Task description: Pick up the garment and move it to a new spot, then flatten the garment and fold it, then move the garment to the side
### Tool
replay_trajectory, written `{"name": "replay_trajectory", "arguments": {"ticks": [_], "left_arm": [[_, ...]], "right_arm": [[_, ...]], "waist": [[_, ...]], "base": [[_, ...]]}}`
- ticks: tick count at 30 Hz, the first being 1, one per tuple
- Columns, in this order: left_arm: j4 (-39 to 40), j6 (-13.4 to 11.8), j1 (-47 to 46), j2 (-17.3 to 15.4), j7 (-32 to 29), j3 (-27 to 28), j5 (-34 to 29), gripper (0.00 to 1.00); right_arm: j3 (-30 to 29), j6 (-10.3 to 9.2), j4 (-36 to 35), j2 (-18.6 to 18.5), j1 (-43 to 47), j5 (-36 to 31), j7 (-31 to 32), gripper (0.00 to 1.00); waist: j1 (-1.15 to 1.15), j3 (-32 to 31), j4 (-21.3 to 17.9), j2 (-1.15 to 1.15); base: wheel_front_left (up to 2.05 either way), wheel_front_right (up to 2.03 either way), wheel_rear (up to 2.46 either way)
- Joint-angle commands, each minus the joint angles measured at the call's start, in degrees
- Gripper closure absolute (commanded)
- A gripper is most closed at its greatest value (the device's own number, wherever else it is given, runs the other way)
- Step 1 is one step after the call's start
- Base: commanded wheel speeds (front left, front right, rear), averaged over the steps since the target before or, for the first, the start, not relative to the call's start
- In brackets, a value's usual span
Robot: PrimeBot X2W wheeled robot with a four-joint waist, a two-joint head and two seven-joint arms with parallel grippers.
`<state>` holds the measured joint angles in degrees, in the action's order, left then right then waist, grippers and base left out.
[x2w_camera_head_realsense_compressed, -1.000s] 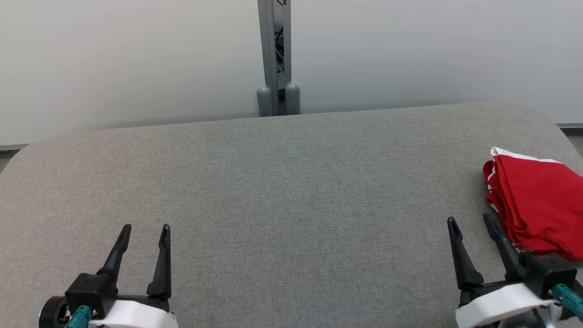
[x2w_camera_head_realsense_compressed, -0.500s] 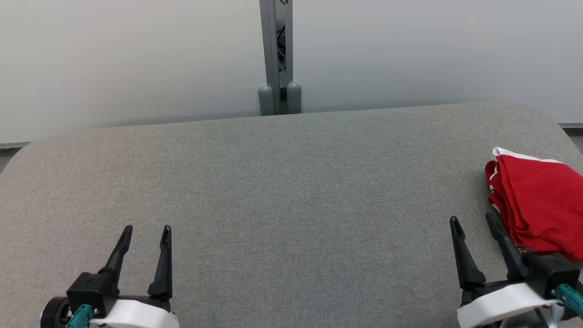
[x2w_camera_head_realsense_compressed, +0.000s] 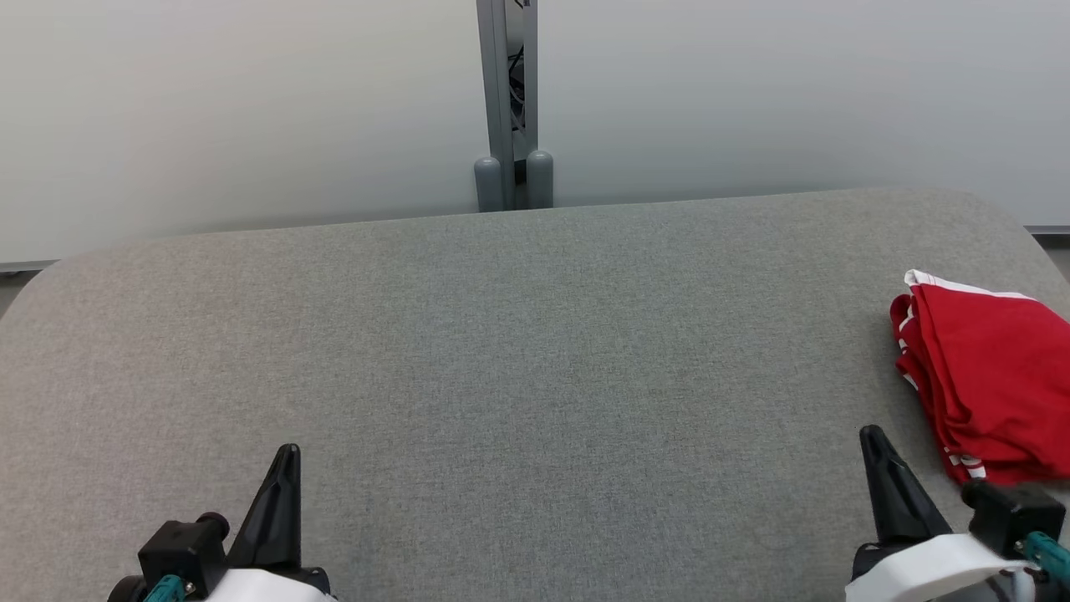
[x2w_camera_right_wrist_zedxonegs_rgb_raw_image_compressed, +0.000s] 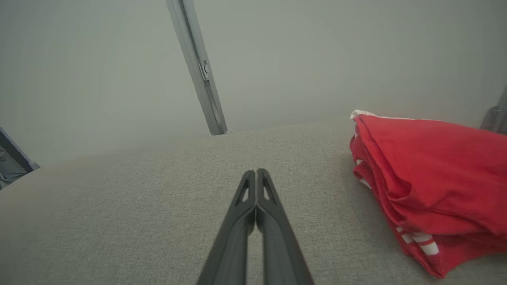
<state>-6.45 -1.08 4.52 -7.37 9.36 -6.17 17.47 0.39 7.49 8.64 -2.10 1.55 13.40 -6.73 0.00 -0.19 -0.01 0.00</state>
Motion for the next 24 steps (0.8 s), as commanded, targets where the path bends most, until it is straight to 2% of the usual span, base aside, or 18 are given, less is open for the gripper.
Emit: {"name": "replay_trajectory", "arguments": {"ticks": [1, 24], "left_arm": [[0.53, 0.24, -1.32, -0.19, 0.34, -0.08, 2.27, 1.0], [-2.44, 2.75, -5.47, 1.17, 1.95, -3.01, 24.63, 1.0]], "right_arm": [[-1.24, 0.0, -0.14, -0.75, -1.81, 2.3, 1.11, 1.0], [-11.66, 0.0, 6.47, -3.79, -7.54, 24.22, 14.07, 1.0]], "waist": [[0.0, 0.02, 0.0, 0.0], [0.0, 0.37, 0.02, 0.0]], "base": [[0.0, 0.0, 0.0], [0.0, 0.0, 0.0]]}}
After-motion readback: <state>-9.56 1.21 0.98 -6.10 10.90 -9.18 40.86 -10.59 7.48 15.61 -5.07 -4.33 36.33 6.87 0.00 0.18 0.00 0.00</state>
